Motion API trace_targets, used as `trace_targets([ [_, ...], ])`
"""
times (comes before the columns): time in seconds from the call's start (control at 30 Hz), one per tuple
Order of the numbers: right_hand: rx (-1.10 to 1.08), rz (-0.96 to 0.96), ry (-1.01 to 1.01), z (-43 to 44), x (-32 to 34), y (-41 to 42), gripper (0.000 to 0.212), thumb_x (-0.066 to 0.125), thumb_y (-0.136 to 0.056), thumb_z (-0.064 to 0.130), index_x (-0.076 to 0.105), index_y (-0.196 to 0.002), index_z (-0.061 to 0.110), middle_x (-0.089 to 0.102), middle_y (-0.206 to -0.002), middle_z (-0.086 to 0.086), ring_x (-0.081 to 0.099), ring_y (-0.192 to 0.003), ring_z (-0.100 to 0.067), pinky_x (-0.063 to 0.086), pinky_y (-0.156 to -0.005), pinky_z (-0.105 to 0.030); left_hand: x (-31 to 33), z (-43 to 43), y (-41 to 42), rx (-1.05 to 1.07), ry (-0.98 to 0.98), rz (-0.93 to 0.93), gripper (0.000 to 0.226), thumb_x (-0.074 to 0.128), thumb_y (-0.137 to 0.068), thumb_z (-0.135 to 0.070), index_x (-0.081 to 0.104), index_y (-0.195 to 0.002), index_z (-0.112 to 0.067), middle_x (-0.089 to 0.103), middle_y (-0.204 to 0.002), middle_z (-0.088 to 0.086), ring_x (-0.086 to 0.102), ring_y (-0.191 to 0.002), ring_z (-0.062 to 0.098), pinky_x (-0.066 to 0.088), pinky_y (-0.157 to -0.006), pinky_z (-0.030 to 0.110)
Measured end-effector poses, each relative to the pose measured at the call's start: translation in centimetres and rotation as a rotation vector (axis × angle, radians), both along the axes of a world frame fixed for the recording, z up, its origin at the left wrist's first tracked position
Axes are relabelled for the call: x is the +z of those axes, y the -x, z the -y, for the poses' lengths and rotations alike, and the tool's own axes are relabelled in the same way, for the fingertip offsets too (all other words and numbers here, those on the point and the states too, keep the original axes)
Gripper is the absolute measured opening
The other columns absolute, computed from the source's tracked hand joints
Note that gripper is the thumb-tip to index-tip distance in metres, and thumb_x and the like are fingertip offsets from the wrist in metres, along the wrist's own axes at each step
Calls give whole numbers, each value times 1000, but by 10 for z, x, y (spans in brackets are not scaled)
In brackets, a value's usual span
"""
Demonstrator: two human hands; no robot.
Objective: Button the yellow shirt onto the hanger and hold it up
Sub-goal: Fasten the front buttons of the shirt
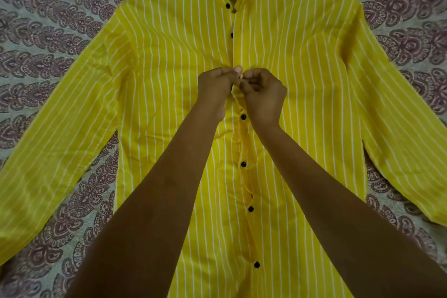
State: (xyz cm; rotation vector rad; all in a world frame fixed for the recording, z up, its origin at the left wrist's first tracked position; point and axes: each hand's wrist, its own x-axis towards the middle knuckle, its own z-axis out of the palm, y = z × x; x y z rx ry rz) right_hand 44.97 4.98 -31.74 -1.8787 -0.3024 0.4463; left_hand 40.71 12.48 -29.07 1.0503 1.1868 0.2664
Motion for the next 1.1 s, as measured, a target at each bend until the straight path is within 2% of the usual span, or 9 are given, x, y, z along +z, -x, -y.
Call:
trace_targets([
  [0.07, -6, 3, -12, 0, 1, 3, 7, 69, -79, 6, 66, -85, 5, 65, -75, 2, 62, -64, -1, 52, -64, -18, 1, -1, 2, 2, 65, 17, 15, 67, -83, -14, 62, -69, -15, 63, -54, -8, 56, -60, 6, 48, -61, 19],
  [0.2, 7, 9, -31, 1, 1, 7, 8, 64, -82, 6, 67, -90, 4, 70, -81, -5, 67, -72, -14, 56, -68, -29, 2, -2, 7, -9, 109, 2, 8, 67, -83, -18, 63, -76, -15, 61, -69, -5, 56, -49, -3, 46, -56, 15],
  [0.4, 12, 75, -6, 0, 3, 11, 10, 63, -82, 4, 67, -91, 2, 72, -83, -9, 68, -73, -17, 56, -68, -32, 3, -1, 3, 0, 54, -38, 17, 65, -85, -17, 60, -69, -14, 55, -63, -1, 47, -58, 9, 40, -57, 21],
  [0.6, -36, 41, -26, 0, 8, 12, 11, 67, -80, 6, 68, -90, 1, 72, -83, -8, 64, -68, -6, 51, -67, -18, 7, -7, 0, -65, 31, -100, 19, 62, -88, -19, 59, -69, -15, 52, -62, 2, 46, -54, 11, 40, -54, 23],
  [0.73, -18, -14, -48, 1, 10, 9, 13, 67, -80, 7, 69, -93, 3, 70, -82, -2, 65, -71, -4, 53, -70, -19, 2, -8, 4, -100, -118, -70, 19, 62, -88, -19, 59, -69, -18, 55, -58, -2, 49, -42, 1, 45, -48, 17],
  [0.83, -6, 8, -35, 4, 11, 7, 13, 66, -81, 8, 66, -94, 7, 67, -81, 2, 67, -70, -7, 53, -65, -20, -5, -8, 1, -156, -351, -106, 20, 65, -85, -21, 64, -66, -16, 58, -49, -9, 52, -47, 6, 49, -58, 29],
  [0.93, 0, 55, -2, 4, 13, 4, 9, 66, -81, 11, 69, -89, 7, 71, -82, -2, 65, -70, -7, 50, -67, -16, -4, -6, -1, -239, -528, -153, 18, 63, -85, -22, 69, -81, -6, 70, -76, 5, 60, -68, 16, 49, -72, 33],
  [1.0, 26, 93, 38, 2, 14, 2, 10, 66, -81, 12, 71, -87, 6, 73, -82, -5, 63, -69, -4, 48, -68, -15, -4, -7, -1, -274, -541, -154, 19, 63, -86, -21, 69, -85, -4, 70, -85, 9, 61, -77, 18, 47, -73, 30],
  [1.1, 21, 11, 53, 1, 11, -3, 10, 64, -78, 11, 72, -80, 5, 73, -77, -10, 64, -67, -10, 51, -69, -24, -7, -11, 1, -283, -478, -119, 15, 63, -86, -21, 68, -81, -7, 61, -66, 1, 55, -68, 17, 49, -73, 36],
])
